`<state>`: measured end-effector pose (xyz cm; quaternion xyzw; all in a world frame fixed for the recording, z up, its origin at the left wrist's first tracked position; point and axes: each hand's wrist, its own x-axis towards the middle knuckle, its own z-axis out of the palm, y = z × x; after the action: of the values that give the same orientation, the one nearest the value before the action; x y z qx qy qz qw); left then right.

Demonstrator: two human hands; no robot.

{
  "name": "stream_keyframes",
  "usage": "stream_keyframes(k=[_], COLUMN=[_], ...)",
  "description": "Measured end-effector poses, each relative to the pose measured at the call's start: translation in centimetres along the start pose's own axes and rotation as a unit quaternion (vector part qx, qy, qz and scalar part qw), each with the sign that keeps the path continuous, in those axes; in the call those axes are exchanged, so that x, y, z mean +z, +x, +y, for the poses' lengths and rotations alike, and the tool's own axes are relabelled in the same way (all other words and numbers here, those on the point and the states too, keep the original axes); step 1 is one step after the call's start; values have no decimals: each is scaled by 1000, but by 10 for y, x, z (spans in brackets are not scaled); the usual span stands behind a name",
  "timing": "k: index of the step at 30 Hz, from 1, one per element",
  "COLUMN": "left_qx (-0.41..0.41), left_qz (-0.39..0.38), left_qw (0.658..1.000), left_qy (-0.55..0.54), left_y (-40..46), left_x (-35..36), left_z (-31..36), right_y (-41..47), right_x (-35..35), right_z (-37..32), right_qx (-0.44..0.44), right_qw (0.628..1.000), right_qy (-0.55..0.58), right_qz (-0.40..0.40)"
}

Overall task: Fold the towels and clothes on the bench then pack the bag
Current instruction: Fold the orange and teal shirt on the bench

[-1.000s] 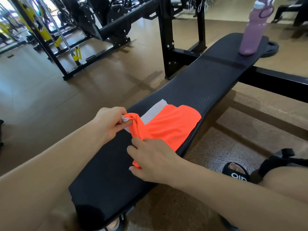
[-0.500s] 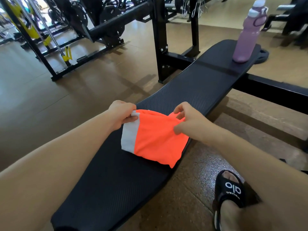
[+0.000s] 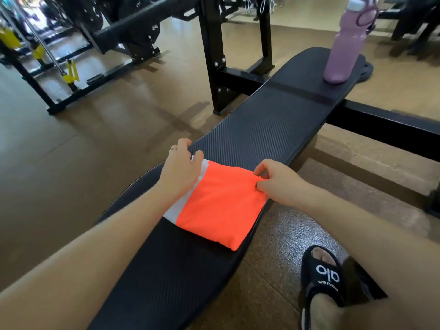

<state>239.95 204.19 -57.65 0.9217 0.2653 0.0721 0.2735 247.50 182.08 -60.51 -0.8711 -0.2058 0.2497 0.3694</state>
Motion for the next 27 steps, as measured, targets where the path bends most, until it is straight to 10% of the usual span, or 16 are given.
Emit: stream_keyframes(k=[5, 14, 20, 27], left_qx=[230, 147, 148, 65], left_qz=[47, -157, -182, -108], left_qw=[961, 948, 938, 980], left_qy=[147, 236, 255, 152], left_y=[-94, -115, -109, -113], left_x=[-1, 29, 29, 31], left_z=[-8, -31, -31, -37], right_y=[-7, -16, -28, -14], right_x=[3, 12, 45, 62], right_z=[-3, -6, -37, -15], right_qx=[-30, -41, -302, -120], right_qw=[998, 993, 892, 938], right_qy=[16, -81, -285, -326], right_qz=[49, 82, 177, 4])
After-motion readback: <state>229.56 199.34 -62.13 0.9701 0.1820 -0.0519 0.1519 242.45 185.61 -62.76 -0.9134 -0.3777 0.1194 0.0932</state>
